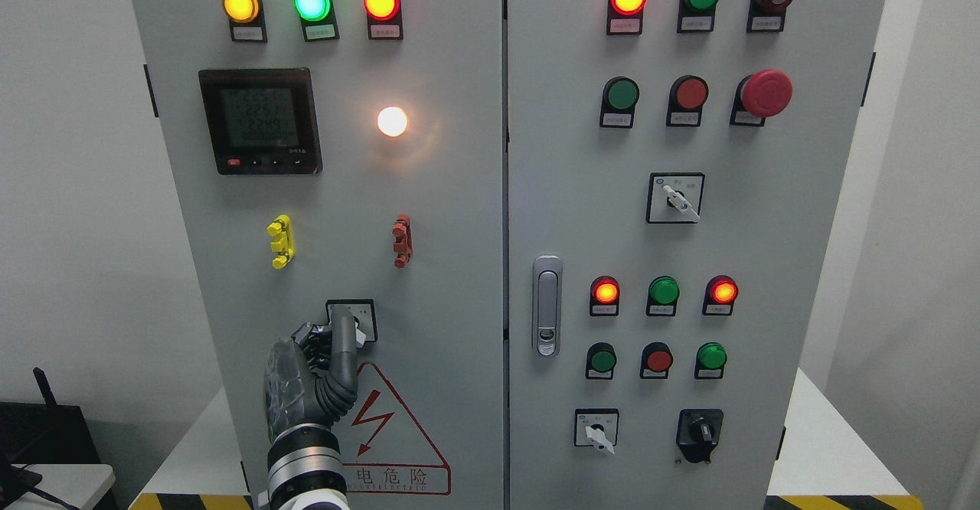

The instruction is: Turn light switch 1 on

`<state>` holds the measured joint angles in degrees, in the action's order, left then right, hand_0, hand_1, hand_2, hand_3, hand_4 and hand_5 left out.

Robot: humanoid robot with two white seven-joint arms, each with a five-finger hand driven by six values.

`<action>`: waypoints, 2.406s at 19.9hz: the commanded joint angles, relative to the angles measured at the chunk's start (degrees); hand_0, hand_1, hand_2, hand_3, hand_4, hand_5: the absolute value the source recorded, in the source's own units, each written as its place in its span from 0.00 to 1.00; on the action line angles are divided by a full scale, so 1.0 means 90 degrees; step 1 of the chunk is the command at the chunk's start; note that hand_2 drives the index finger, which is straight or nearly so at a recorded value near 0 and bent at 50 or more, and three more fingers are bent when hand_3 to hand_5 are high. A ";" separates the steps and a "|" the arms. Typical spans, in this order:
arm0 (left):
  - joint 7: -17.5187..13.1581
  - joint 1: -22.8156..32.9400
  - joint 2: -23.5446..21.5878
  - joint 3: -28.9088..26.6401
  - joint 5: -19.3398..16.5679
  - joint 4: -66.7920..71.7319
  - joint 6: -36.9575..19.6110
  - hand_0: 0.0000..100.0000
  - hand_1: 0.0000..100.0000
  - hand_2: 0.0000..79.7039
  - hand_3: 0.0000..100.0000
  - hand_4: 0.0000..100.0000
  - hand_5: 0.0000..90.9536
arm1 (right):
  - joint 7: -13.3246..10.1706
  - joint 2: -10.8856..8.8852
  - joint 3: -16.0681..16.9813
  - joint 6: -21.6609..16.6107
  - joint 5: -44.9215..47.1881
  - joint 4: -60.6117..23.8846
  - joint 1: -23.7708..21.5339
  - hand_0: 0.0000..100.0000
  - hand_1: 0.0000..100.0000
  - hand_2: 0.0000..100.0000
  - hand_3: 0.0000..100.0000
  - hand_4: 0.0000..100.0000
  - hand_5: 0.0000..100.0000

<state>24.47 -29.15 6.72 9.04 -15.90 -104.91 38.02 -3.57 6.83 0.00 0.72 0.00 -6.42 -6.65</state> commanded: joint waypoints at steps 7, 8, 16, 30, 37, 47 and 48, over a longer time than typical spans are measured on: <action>-0.0023 0.0065 0.0015 -0.0028 -0.0001 -0.0033 -0.0035 0.32 0.23 0.61 0.79 0.84 0.95 | -0.0004 0.0003 -0.0107 -0.0002 0.0156 0.0000 -0.0003 0.12 0.39 0.00 0.00 0.00 0.00; -0.0013 0.0085 0.0015 -0.0028 -0.0001 -0.0042 -0.0045 0.32 0.23 0.61 0.79 0.84 0.95 | -0.0004 0.0003 -0.0107 0.0008 0.0156 0.0000 -0.0003 0.12 0.39 0.00 0.00 0.00 0.00; -0.0004 0.0241 0.0015 -0.0018 0.0009 -0.0072 -0.0133 0.28 0.22 0.62 0.79 0.85 0.94 | -0.0004 0.0003 -0.0107 -0.0002 0.0156 0.0000 -0.0003 0.12 0.39 0.00 0.00 0.00 0.00; -0.0111 0.1753 -0.0024 -0.0174 0.0009 -0.0452 -0.1899 0.22 0.23 0.63 0.82 0.86 0.94 | -0.0004 0.0003 -0.0107 -0.0002 0.0156 0.0000 -0.0003 0.12 0.39 0.00 0.00 0.00 0.00; -0.1222 0.3373 -0.0180 -0.1695 0.0106 -0.0074 -0.4455 0.22 0.17 0.64 0.85 0.87 0.94 | -0.0004 -0.0006 -0.0107 -0.0002 0.0156 0.0000 -0.0003 0.12 0.39 0.00 0.00 0.00 0.00; -0.3146 0.4508 -0.0337 -0.4850 0.1424 0.3692 -0.7172 0.20 0.02 0.42 0.68 0.78 0.70 | -0.0004 0.0003 -0.0107 0.0008 0.0156 0.0000 -0.0003 0.12 0.39 0.00 0.00 0.00 0.00; -0.3390 0.4538 -0.0346 -0.5045 0.1444 0.4229 -0.7309 0.20 0.00 0.37 0.63 0.73 0.66 | -0.0004 -0.0006 -0.0107 -0.0002 0.0156 0.0000 -0.0003 0.12 0.39 0.00 0.00 0.00 0.00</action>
<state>-1.03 7.01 4.94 -14.19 -7.72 -94.26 -23.33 -3.57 6.82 0.00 0.76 0.00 -6.42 -6.67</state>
